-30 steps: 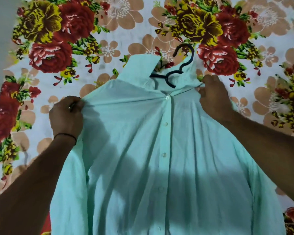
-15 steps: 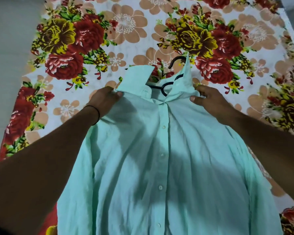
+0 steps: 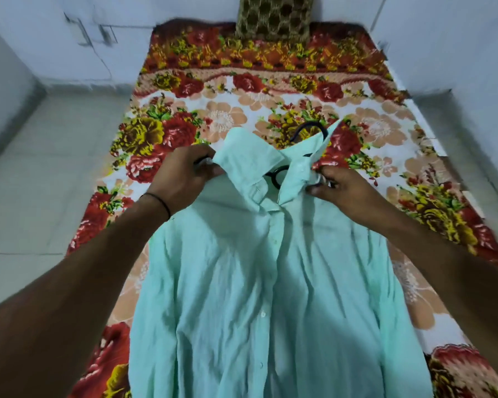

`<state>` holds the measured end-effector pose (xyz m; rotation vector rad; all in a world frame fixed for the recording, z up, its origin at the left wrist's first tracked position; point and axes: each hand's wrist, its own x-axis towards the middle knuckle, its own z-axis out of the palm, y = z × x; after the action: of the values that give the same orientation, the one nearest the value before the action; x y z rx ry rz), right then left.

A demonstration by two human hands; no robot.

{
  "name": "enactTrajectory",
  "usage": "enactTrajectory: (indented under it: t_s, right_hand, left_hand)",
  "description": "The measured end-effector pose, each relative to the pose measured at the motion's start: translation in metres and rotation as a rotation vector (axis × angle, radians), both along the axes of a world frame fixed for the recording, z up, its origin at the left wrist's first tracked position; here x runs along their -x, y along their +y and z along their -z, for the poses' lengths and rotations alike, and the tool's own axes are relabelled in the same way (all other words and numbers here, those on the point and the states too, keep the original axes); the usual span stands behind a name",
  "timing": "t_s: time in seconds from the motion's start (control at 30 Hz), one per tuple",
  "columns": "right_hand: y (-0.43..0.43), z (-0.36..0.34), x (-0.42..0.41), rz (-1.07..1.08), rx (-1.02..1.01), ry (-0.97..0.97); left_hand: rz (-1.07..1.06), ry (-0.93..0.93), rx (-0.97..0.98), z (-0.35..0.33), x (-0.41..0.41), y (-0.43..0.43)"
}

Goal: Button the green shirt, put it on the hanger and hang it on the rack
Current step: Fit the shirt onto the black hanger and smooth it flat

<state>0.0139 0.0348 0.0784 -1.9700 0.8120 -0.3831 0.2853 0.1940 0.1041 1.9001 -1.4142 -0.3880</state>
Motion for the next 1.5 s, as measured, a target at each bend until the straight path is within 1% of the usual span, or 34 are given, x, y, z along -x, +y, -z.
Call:
enactTrajectory:
  t_s: [0.07,0.1,0.13,0.17,0.2,0.3,0.33,0.43,0.47,0.57,0.7,0.77,0.83,0.93,1.07,1.17,1.2,1.3,1.37,1.4,1.5]
  right_hand:
    - [0.009,-0.035,0.018,0.005,0.061,0.010]
    - [0.013,-0.052,0.027,0.031,0.083,0.028]
    - [0.017,-0.064,0.037,0.049,0.104,0.035]
    - [0.023,-0.091,0.046,0.065,0.140,0.040]
    - [0.027,-0.101,0.054,0.066,0.161,0.041]
    - [0.060,-0.168,0.073,0.114,0.244,-0.031]
    - [0.075,-0.193,0.081,0.116,0.282,-0.077]
    - [0.124,-0.261,0.102,0.108,0.395,-0.109]
    - [0.136,-0.280,0.111,0.101,0.405,-0.134]
    - [0.187,-0.349,0.150,0.137,0.440,-0.172]
    - [0.236,-0.412,0.189,0.146,0.506,-0.198]
    - [0.263,-0.442,0.209,0.157,0.500,-0.206]
    - [0.287,-0.472,0.229,0.134,0.512,-0.167]
    - [0.313,-0.514,0.252,0.103,0.555,-0.110]
    - [0.345,-0.570,0.259,0.136,0.660,-0.227]
    - [0.359,-0.602,0.260,0.112,0.681,-0.117]
    - [0.359,-0.608,0.263,0.106,0.680,-0.112]
    - [0.359,-0.618,0.280,0.083,0.640,-0.241]
    - [0.360,-0.620,0.288,0.070,0.649,-0.328]
    - [0.360,-0.621,0.291,0.068,0.663,-0.364]
    - [0.364,-0.625,0.295,0.077,0.709,-0.454]
  left_hand:
    - [-0.053,-0.051,0.070,-0.031,0.004,0.014]
    - [-0.064,-0.073,0.073,-0.046,0.006,0.023]
    - [-0.065,-0.088,0.051,-0.058,0.009,0.031]
    - [-0.060,-0.116,0.037,-0.081,0.012,0.042]
    - [-0.042,-0.121,-0.013,-0.090,0.016,0.049]
    - [0.021,-0.153,-0.043,-0.157,0.036,0.085]
    - [0.028,-0.151,0.001,-0.185,0.045,0.101]
    - [0.012,-0.097,0.200,-0.253,0.068,0.156]
    - [-0.006,-0.100,0.255,-0.273,0.074,0.174]
    - [-0.092,-0.155,0.410,-0.339,0.095,0.234]
    - [-0.201,-0.244,0.563,-0.411,0.115,0.287]
    - [-0.220,-0.295,0.629,-0.446,0.131,0.312]
    - [-0.210,-0.335,0.680,-0.479,0.148,0.333]
    - [-0.187,-0.361,0.742,-0.515,0.169,0.353]
    - [-0.149,-0.358,0.813,-0.547,0.198,0.365]
    - [-0.136,-0.346,0.865,-0.565,0.220,0.368]
    - [-0.131,-0.335,0.870,-0.567,0.224,0.368]
    - [-0.048,-0.360,0.818,-0.577,0.230,0.370]
    - [0.043,-0.408,0.701,-0.581,0.236,0.371]
    - [0.070,-0.401,0.635,-0.584,0.241,0.372]
    - [0.101,-0.398,0.492,-0.589,0.256,0.373]
